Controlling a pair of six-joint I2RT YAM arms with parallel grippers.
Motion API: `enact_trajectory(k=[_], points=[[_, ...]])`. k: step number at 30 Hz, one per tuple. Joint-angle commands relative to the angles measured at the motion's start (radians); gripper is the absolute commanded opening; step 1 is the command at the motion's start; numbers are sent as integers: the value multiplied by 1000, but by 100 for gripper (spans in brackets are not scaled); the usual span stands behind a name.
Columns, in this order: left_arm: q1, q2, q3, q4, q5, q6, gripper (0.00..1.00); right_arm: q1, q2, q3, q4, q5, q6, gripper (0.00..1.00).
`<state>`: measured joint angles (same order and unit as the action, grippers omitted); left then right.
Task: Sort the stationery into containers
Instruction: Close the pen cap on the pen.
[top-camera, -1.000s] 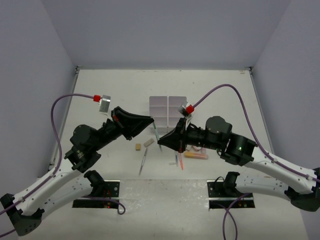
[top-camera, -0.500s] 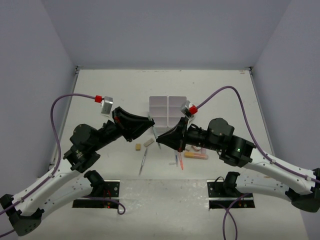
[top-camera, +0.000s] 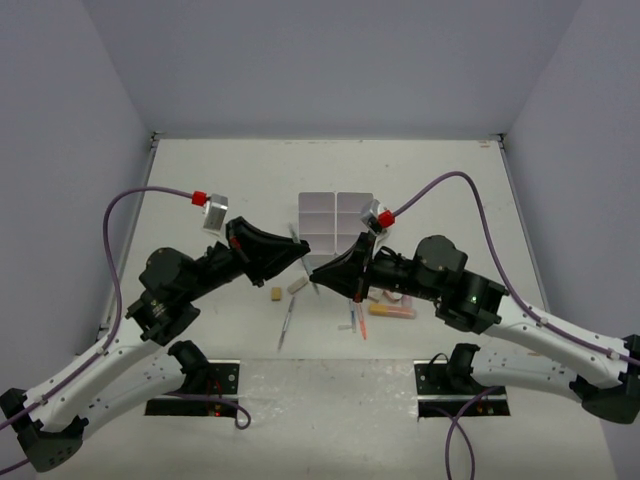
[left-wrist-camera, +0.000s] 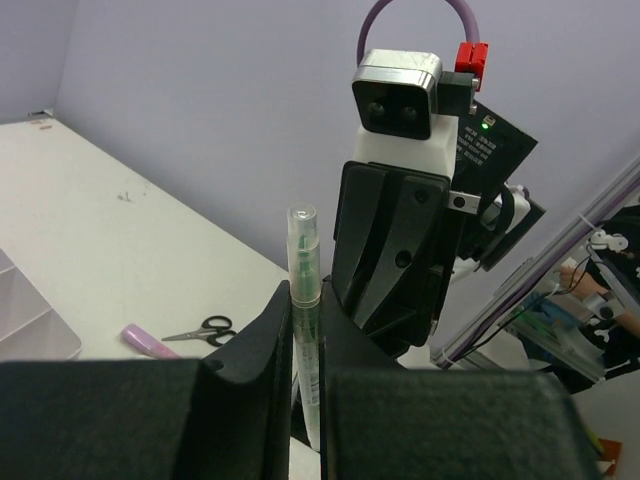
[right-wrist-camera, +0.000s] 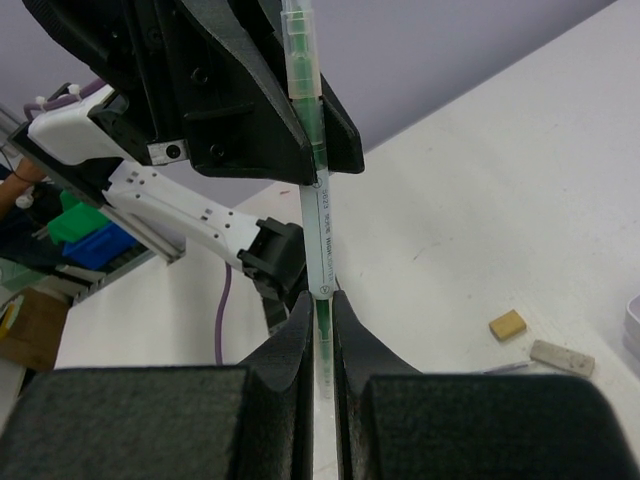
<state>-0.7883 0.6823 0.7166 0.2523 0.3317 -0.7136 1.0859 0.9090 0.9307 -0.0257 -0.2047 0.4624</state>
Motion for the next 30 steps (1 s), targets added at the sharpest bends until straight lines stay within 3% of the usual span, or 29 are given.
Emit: enact_trajectory(k=[1, 5, 8, 15, 25, 30], points=[[3, 2, 42, -32, 37, 63, 0, 5, 16, -2, 131, -61, 2, 0], [3, -9, 46, -47, 30, 76, 0, 5, 31, -1, 151, -91, -2, 1], [3, -23, 37, -47, 18, 61, 0, 4, 39, -2, 185, -112, 5, 15], [3, -46, 29, -42, 11, 43, 0, 5, 78, 26, 197, -136, 21, 24], [4, -46, 23, -44, 23, 42, 0, 5, 141, 87, 224, -174, 30, 27], [4, -44, 24, -38, 24, 35, 0, 5, 157, 106, 228, -153, 32, 11]])
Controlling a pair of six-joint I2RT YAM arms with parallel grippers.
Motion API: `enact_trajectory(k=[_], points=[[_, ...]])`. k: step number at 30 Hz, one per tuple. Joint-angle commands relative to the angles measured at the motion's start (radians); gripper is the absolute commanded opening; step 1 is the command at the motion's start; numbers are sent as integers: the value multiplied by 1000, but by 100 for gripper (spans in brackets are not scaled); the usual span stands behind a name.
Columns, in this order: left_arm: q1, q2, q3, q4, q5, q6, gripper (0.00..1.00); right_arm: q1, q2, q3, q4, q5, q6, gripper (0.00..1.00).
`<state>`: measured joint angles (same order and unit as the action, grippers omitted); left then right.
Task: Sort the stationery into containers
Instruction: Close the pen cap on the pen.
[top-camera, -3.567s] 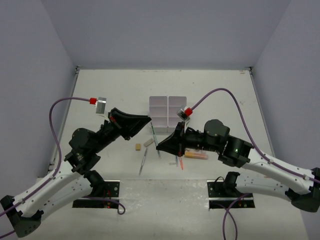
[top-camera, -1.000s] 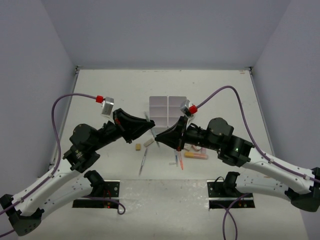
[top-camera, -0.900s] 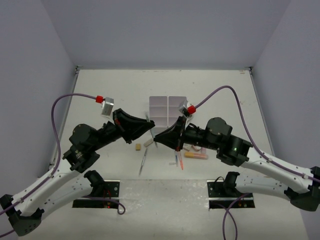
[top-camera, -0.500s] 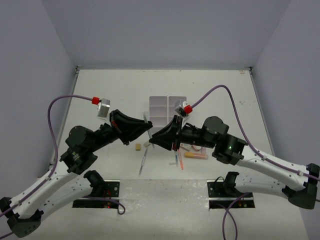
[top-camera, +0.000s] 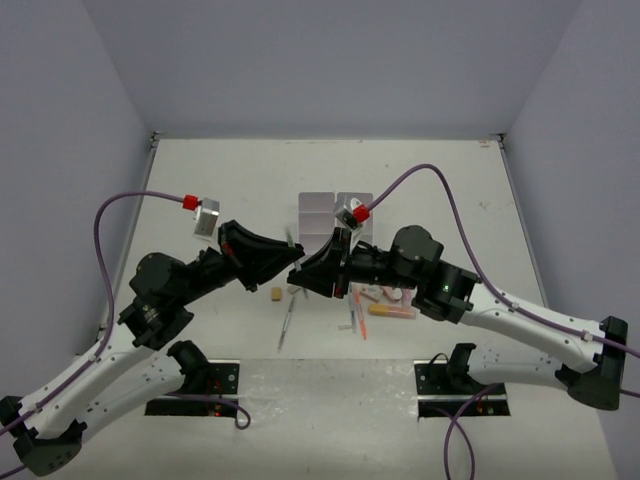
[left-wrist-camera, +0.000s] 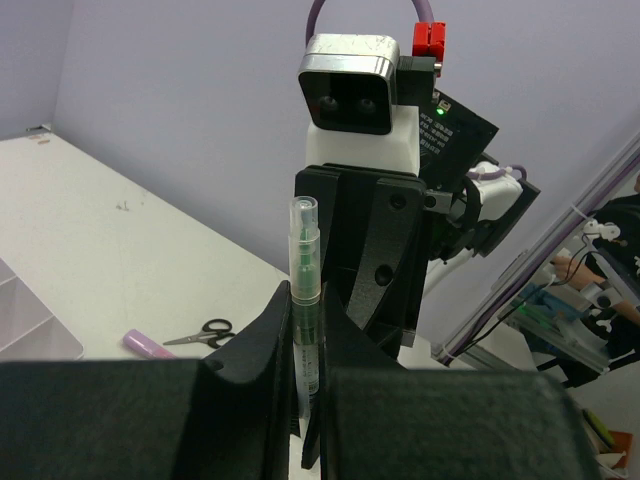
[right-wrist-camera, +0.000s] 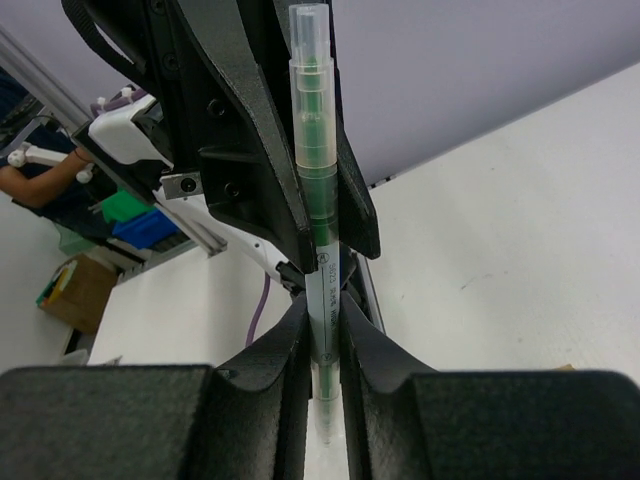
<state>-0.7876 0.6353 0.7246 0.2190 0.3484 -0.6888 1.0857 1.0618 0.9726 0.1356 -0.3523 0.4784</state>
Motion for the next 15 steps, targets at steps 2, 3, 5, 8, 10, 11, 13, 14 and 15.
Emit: enact_trajectory(k=[2, 3, 5, 8, 10, 11, 13, 14, 15], points=[[2, 4, 18, -4, 11, 10, 0, 4, 0, 62, 70, 20, 17, 2], [2, 3, 18, -5, 11, 11, 0, 4, -2, 59, 73, 30, 17, 0], [2, 0, 19, -10, 8, 13, 0, 5, -3, 56, 77, 27, 19, 0], [2, -2, 22, -15, 3, 18, 0, 5, -6, 50, 82, 18, 26, 0], [4, -5, 30, -26, -6, 23, 1, 5, -11, 37, 95, 18, 34, 0], [3, -5, 35, -35, -11, 26, 4, 5, -13, 32, 99, 19, 36, 0], [2, -8, 47, -50, -29, 37, 15, 5, -20, 17, 107, 21, 39, 0], [3, -10, 50, -54, -32, 41, 21, 5, -21, 16, 108, 21, 39, 0], [2, -11, 57, -62, -45, 48, 28, 4, -22, 14, 108, 19, 40, 0]])
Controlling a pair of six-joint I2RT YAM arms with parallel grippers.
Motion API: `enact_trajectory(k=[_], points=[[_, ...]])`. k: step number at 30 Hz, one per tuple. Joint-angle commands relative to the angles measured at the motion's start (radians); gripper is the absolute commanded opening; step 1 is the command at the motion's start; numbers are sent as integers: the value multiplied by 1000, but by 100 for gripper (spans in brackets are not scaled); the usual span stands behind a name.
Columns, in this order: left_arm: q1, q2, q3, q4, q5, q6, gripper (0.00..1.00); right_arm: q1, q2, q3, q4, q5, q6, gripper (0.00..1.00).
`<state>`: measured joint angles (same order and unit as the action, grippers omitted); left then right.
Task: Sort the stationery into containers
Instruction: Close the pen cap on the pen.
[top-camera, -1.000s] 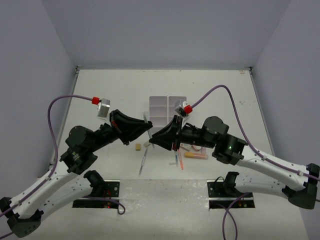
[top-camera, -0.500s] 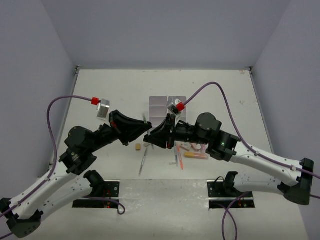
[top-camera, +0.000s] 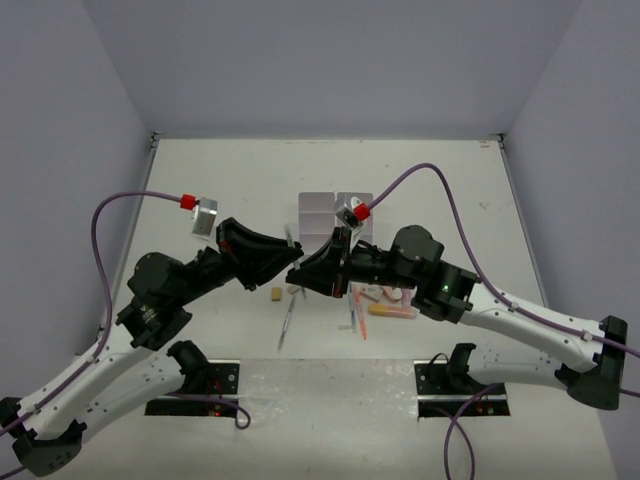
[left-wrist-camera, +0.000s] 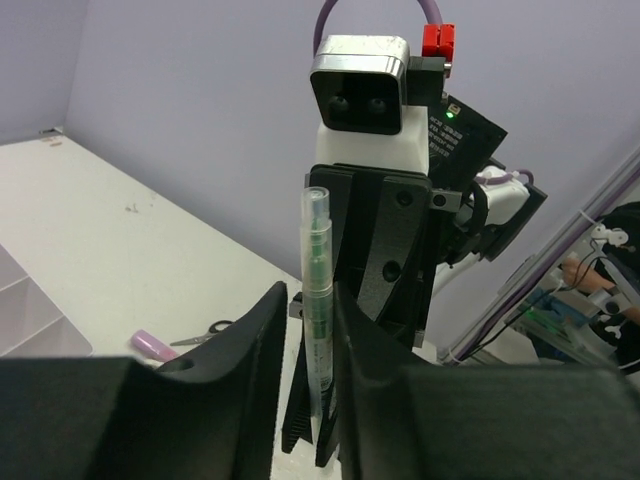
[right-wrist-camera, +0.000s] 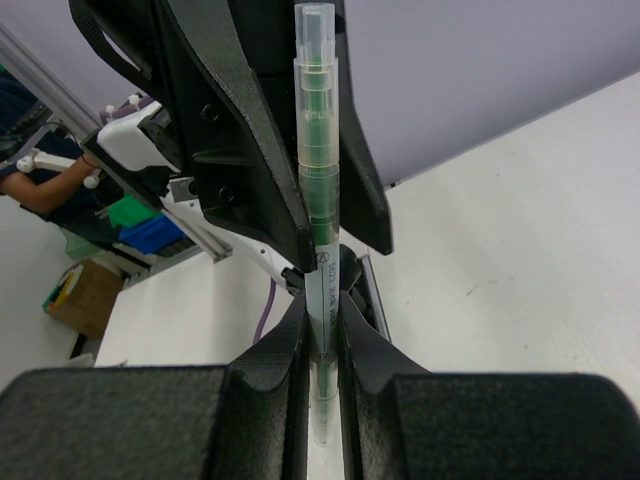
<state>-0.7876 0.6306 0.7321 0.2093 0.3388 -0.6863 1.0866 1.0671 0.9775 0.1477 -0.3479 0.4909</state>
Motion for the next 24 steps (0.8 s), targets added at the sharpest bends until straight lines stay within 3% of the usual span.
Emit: enact_trajectory(k=[1, 2, 9, 16, 24], points=[[2, -5, 55, -67, -46, 49, 31, 4, -29, 7, 91, 13, 27, 0], [2, -3, 66, -82, -51, 56, 42, 4, -29, 7, 88, 13, 26, 0], [2, 27, 111, -114, -73, 85, 62, 4, -25, 7, 66, 3, 18, 0], [2, 38, 156, -115, -17, 108, 68, 4, -12, 15, 38, 17, 10, 0], [2, 33, 188, -145, -82, 117, 72, 3, 5, 26, 4, 9, -5, 0]])
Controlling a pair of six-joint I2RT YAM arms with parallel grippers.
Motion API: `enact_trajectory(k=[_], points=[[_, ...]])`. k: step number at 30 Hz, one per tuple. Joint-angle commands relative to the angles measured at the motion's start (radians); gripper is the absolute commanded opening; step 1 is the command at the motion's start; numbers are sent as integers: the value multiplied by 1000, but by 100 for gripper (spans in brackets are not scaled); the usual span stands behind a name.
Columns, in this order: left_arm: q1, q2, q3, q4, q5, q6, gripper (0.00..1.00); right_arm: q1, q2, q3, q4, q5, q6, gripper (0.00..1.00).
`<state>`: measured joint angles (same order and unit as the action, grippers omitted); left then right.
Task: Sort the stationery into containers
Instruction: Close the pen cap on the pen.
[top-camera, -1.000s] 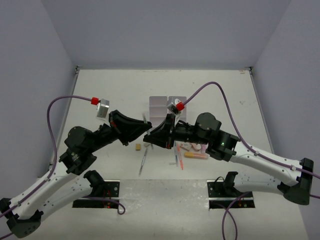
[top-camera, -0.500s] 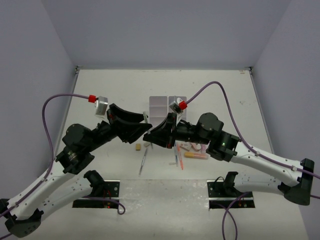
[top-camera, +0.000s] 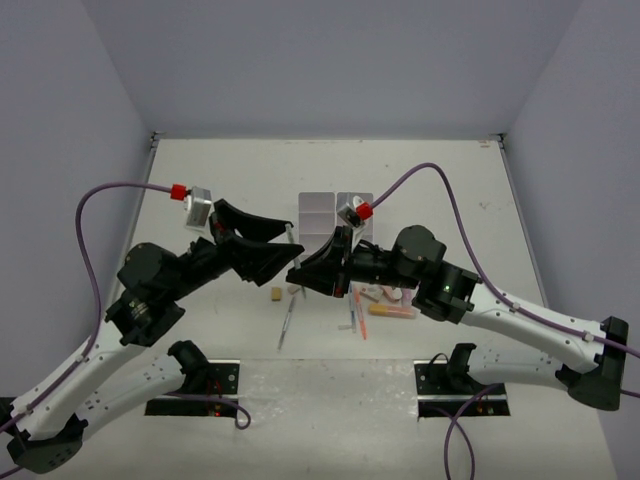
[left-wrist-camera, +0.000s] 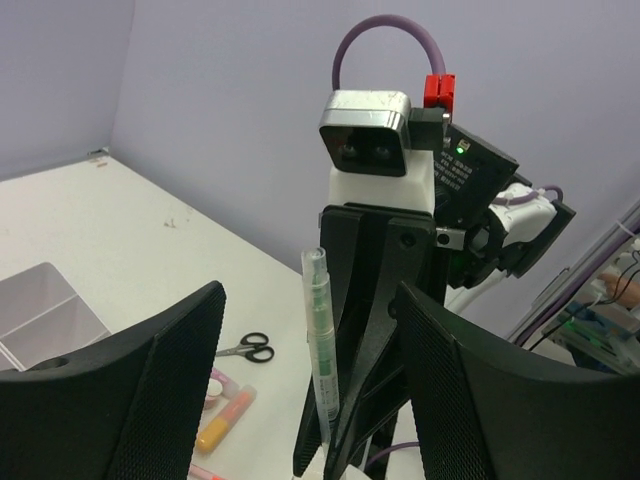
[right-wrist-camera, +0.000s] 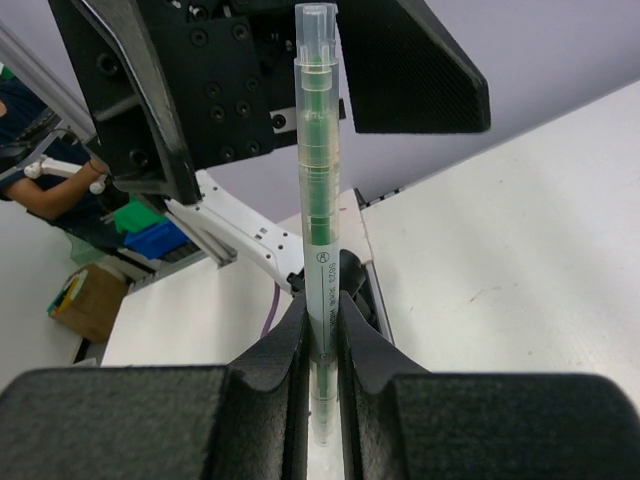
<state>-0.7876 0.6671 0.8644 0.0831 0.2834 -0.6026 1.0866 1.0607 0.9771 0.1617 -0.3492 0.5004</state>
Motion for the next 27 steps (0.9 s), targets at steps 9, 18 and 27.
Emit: enact_trajectory(k=[9, 18, 27], points=[[2, 25, 78, -34, -79, 24, 53, 4, 18, 23, -34, -23, -24, 0], [3, 34, 79, -53, -93, 22, 28, 3, 12, 32, -46, -31, -32, 0], [2, 34, 73, -46, -59, 12, 1, 3, 6, 40, -54, -23, -39, 0]])
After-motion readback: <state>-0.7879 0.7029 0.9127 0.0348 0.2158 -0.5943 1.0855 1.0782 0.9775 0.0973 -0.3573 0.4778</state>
